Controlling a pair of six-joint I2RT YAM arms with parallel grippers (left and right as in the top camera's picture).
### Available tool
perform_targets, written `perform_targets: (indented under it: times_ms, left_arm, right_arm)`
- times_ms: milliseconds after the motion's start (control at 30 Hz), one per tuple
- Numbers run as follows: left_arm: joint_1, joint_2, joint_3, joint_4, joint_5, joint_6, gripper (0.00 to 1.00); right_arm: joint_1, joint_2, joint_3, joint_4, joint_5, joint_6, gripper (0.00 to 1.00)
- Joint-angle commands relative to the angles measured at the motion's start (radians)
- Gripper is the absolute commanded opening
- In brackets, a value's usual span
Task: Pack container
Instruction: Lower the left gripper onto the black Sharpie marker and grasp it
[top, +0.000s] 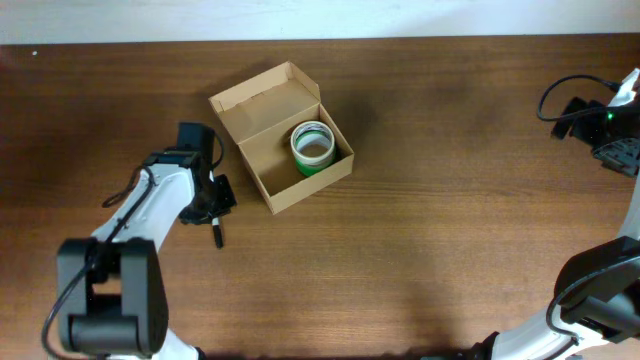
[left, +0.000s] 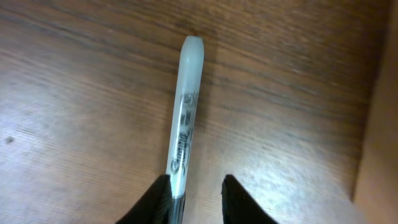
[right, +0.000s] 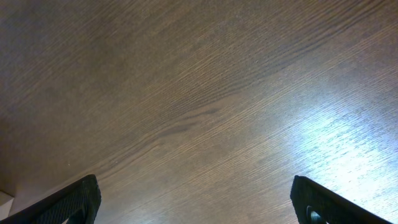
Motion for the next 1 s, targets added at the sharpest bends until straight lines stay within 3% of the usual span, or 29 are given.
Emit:
perform_targets:
  times_ms: [0,300,333,400,467,767,967]
  left_arm:
    - [0.0,0.06,-0.01,0.014,-0.011,-0.013,0.3]
    - [0.0,0.122,-0.01,0.059,-0.019,0.079,0.36]
    - [0.0,0.123,-0.01,0.063,-0.022,0.082,0.31]
    - [0.002,0.123,-0.01,0.076,-0.022,0.082,0.1]
    - [0.006,0.123,-0.01,0.084,-0.022,0.082,0.02]
    - [0.066,0.101,0.008,0.078,0.072,0.09,0.02]
    - [0.122,-0.034,0.145,0.026,0.1,0.254,0.02]
  right_arm:
    - [-0.003,-0.018,-0.004,0.0,0.003,0.009,0.99]
    - [-0.003,-0.018,-0.004,0.0,0.003,0.008,0.99]
    - [-0.003,-0.018,-0.004,0.0,0.003,0.009,0.99]
    - [-0.003,-0.018,-0.004,0.0,0.003,0.009,0.99]
    - [-0.003,-0.018,-0.004,0.0,0.003,0.009,0.99]
    - [-0.003,-0.018,-0.004,0.0,0.003,0.008,0.99]
    - [-0.003,-0.018,-0.004,0.0,0.003,0.009,0.99]
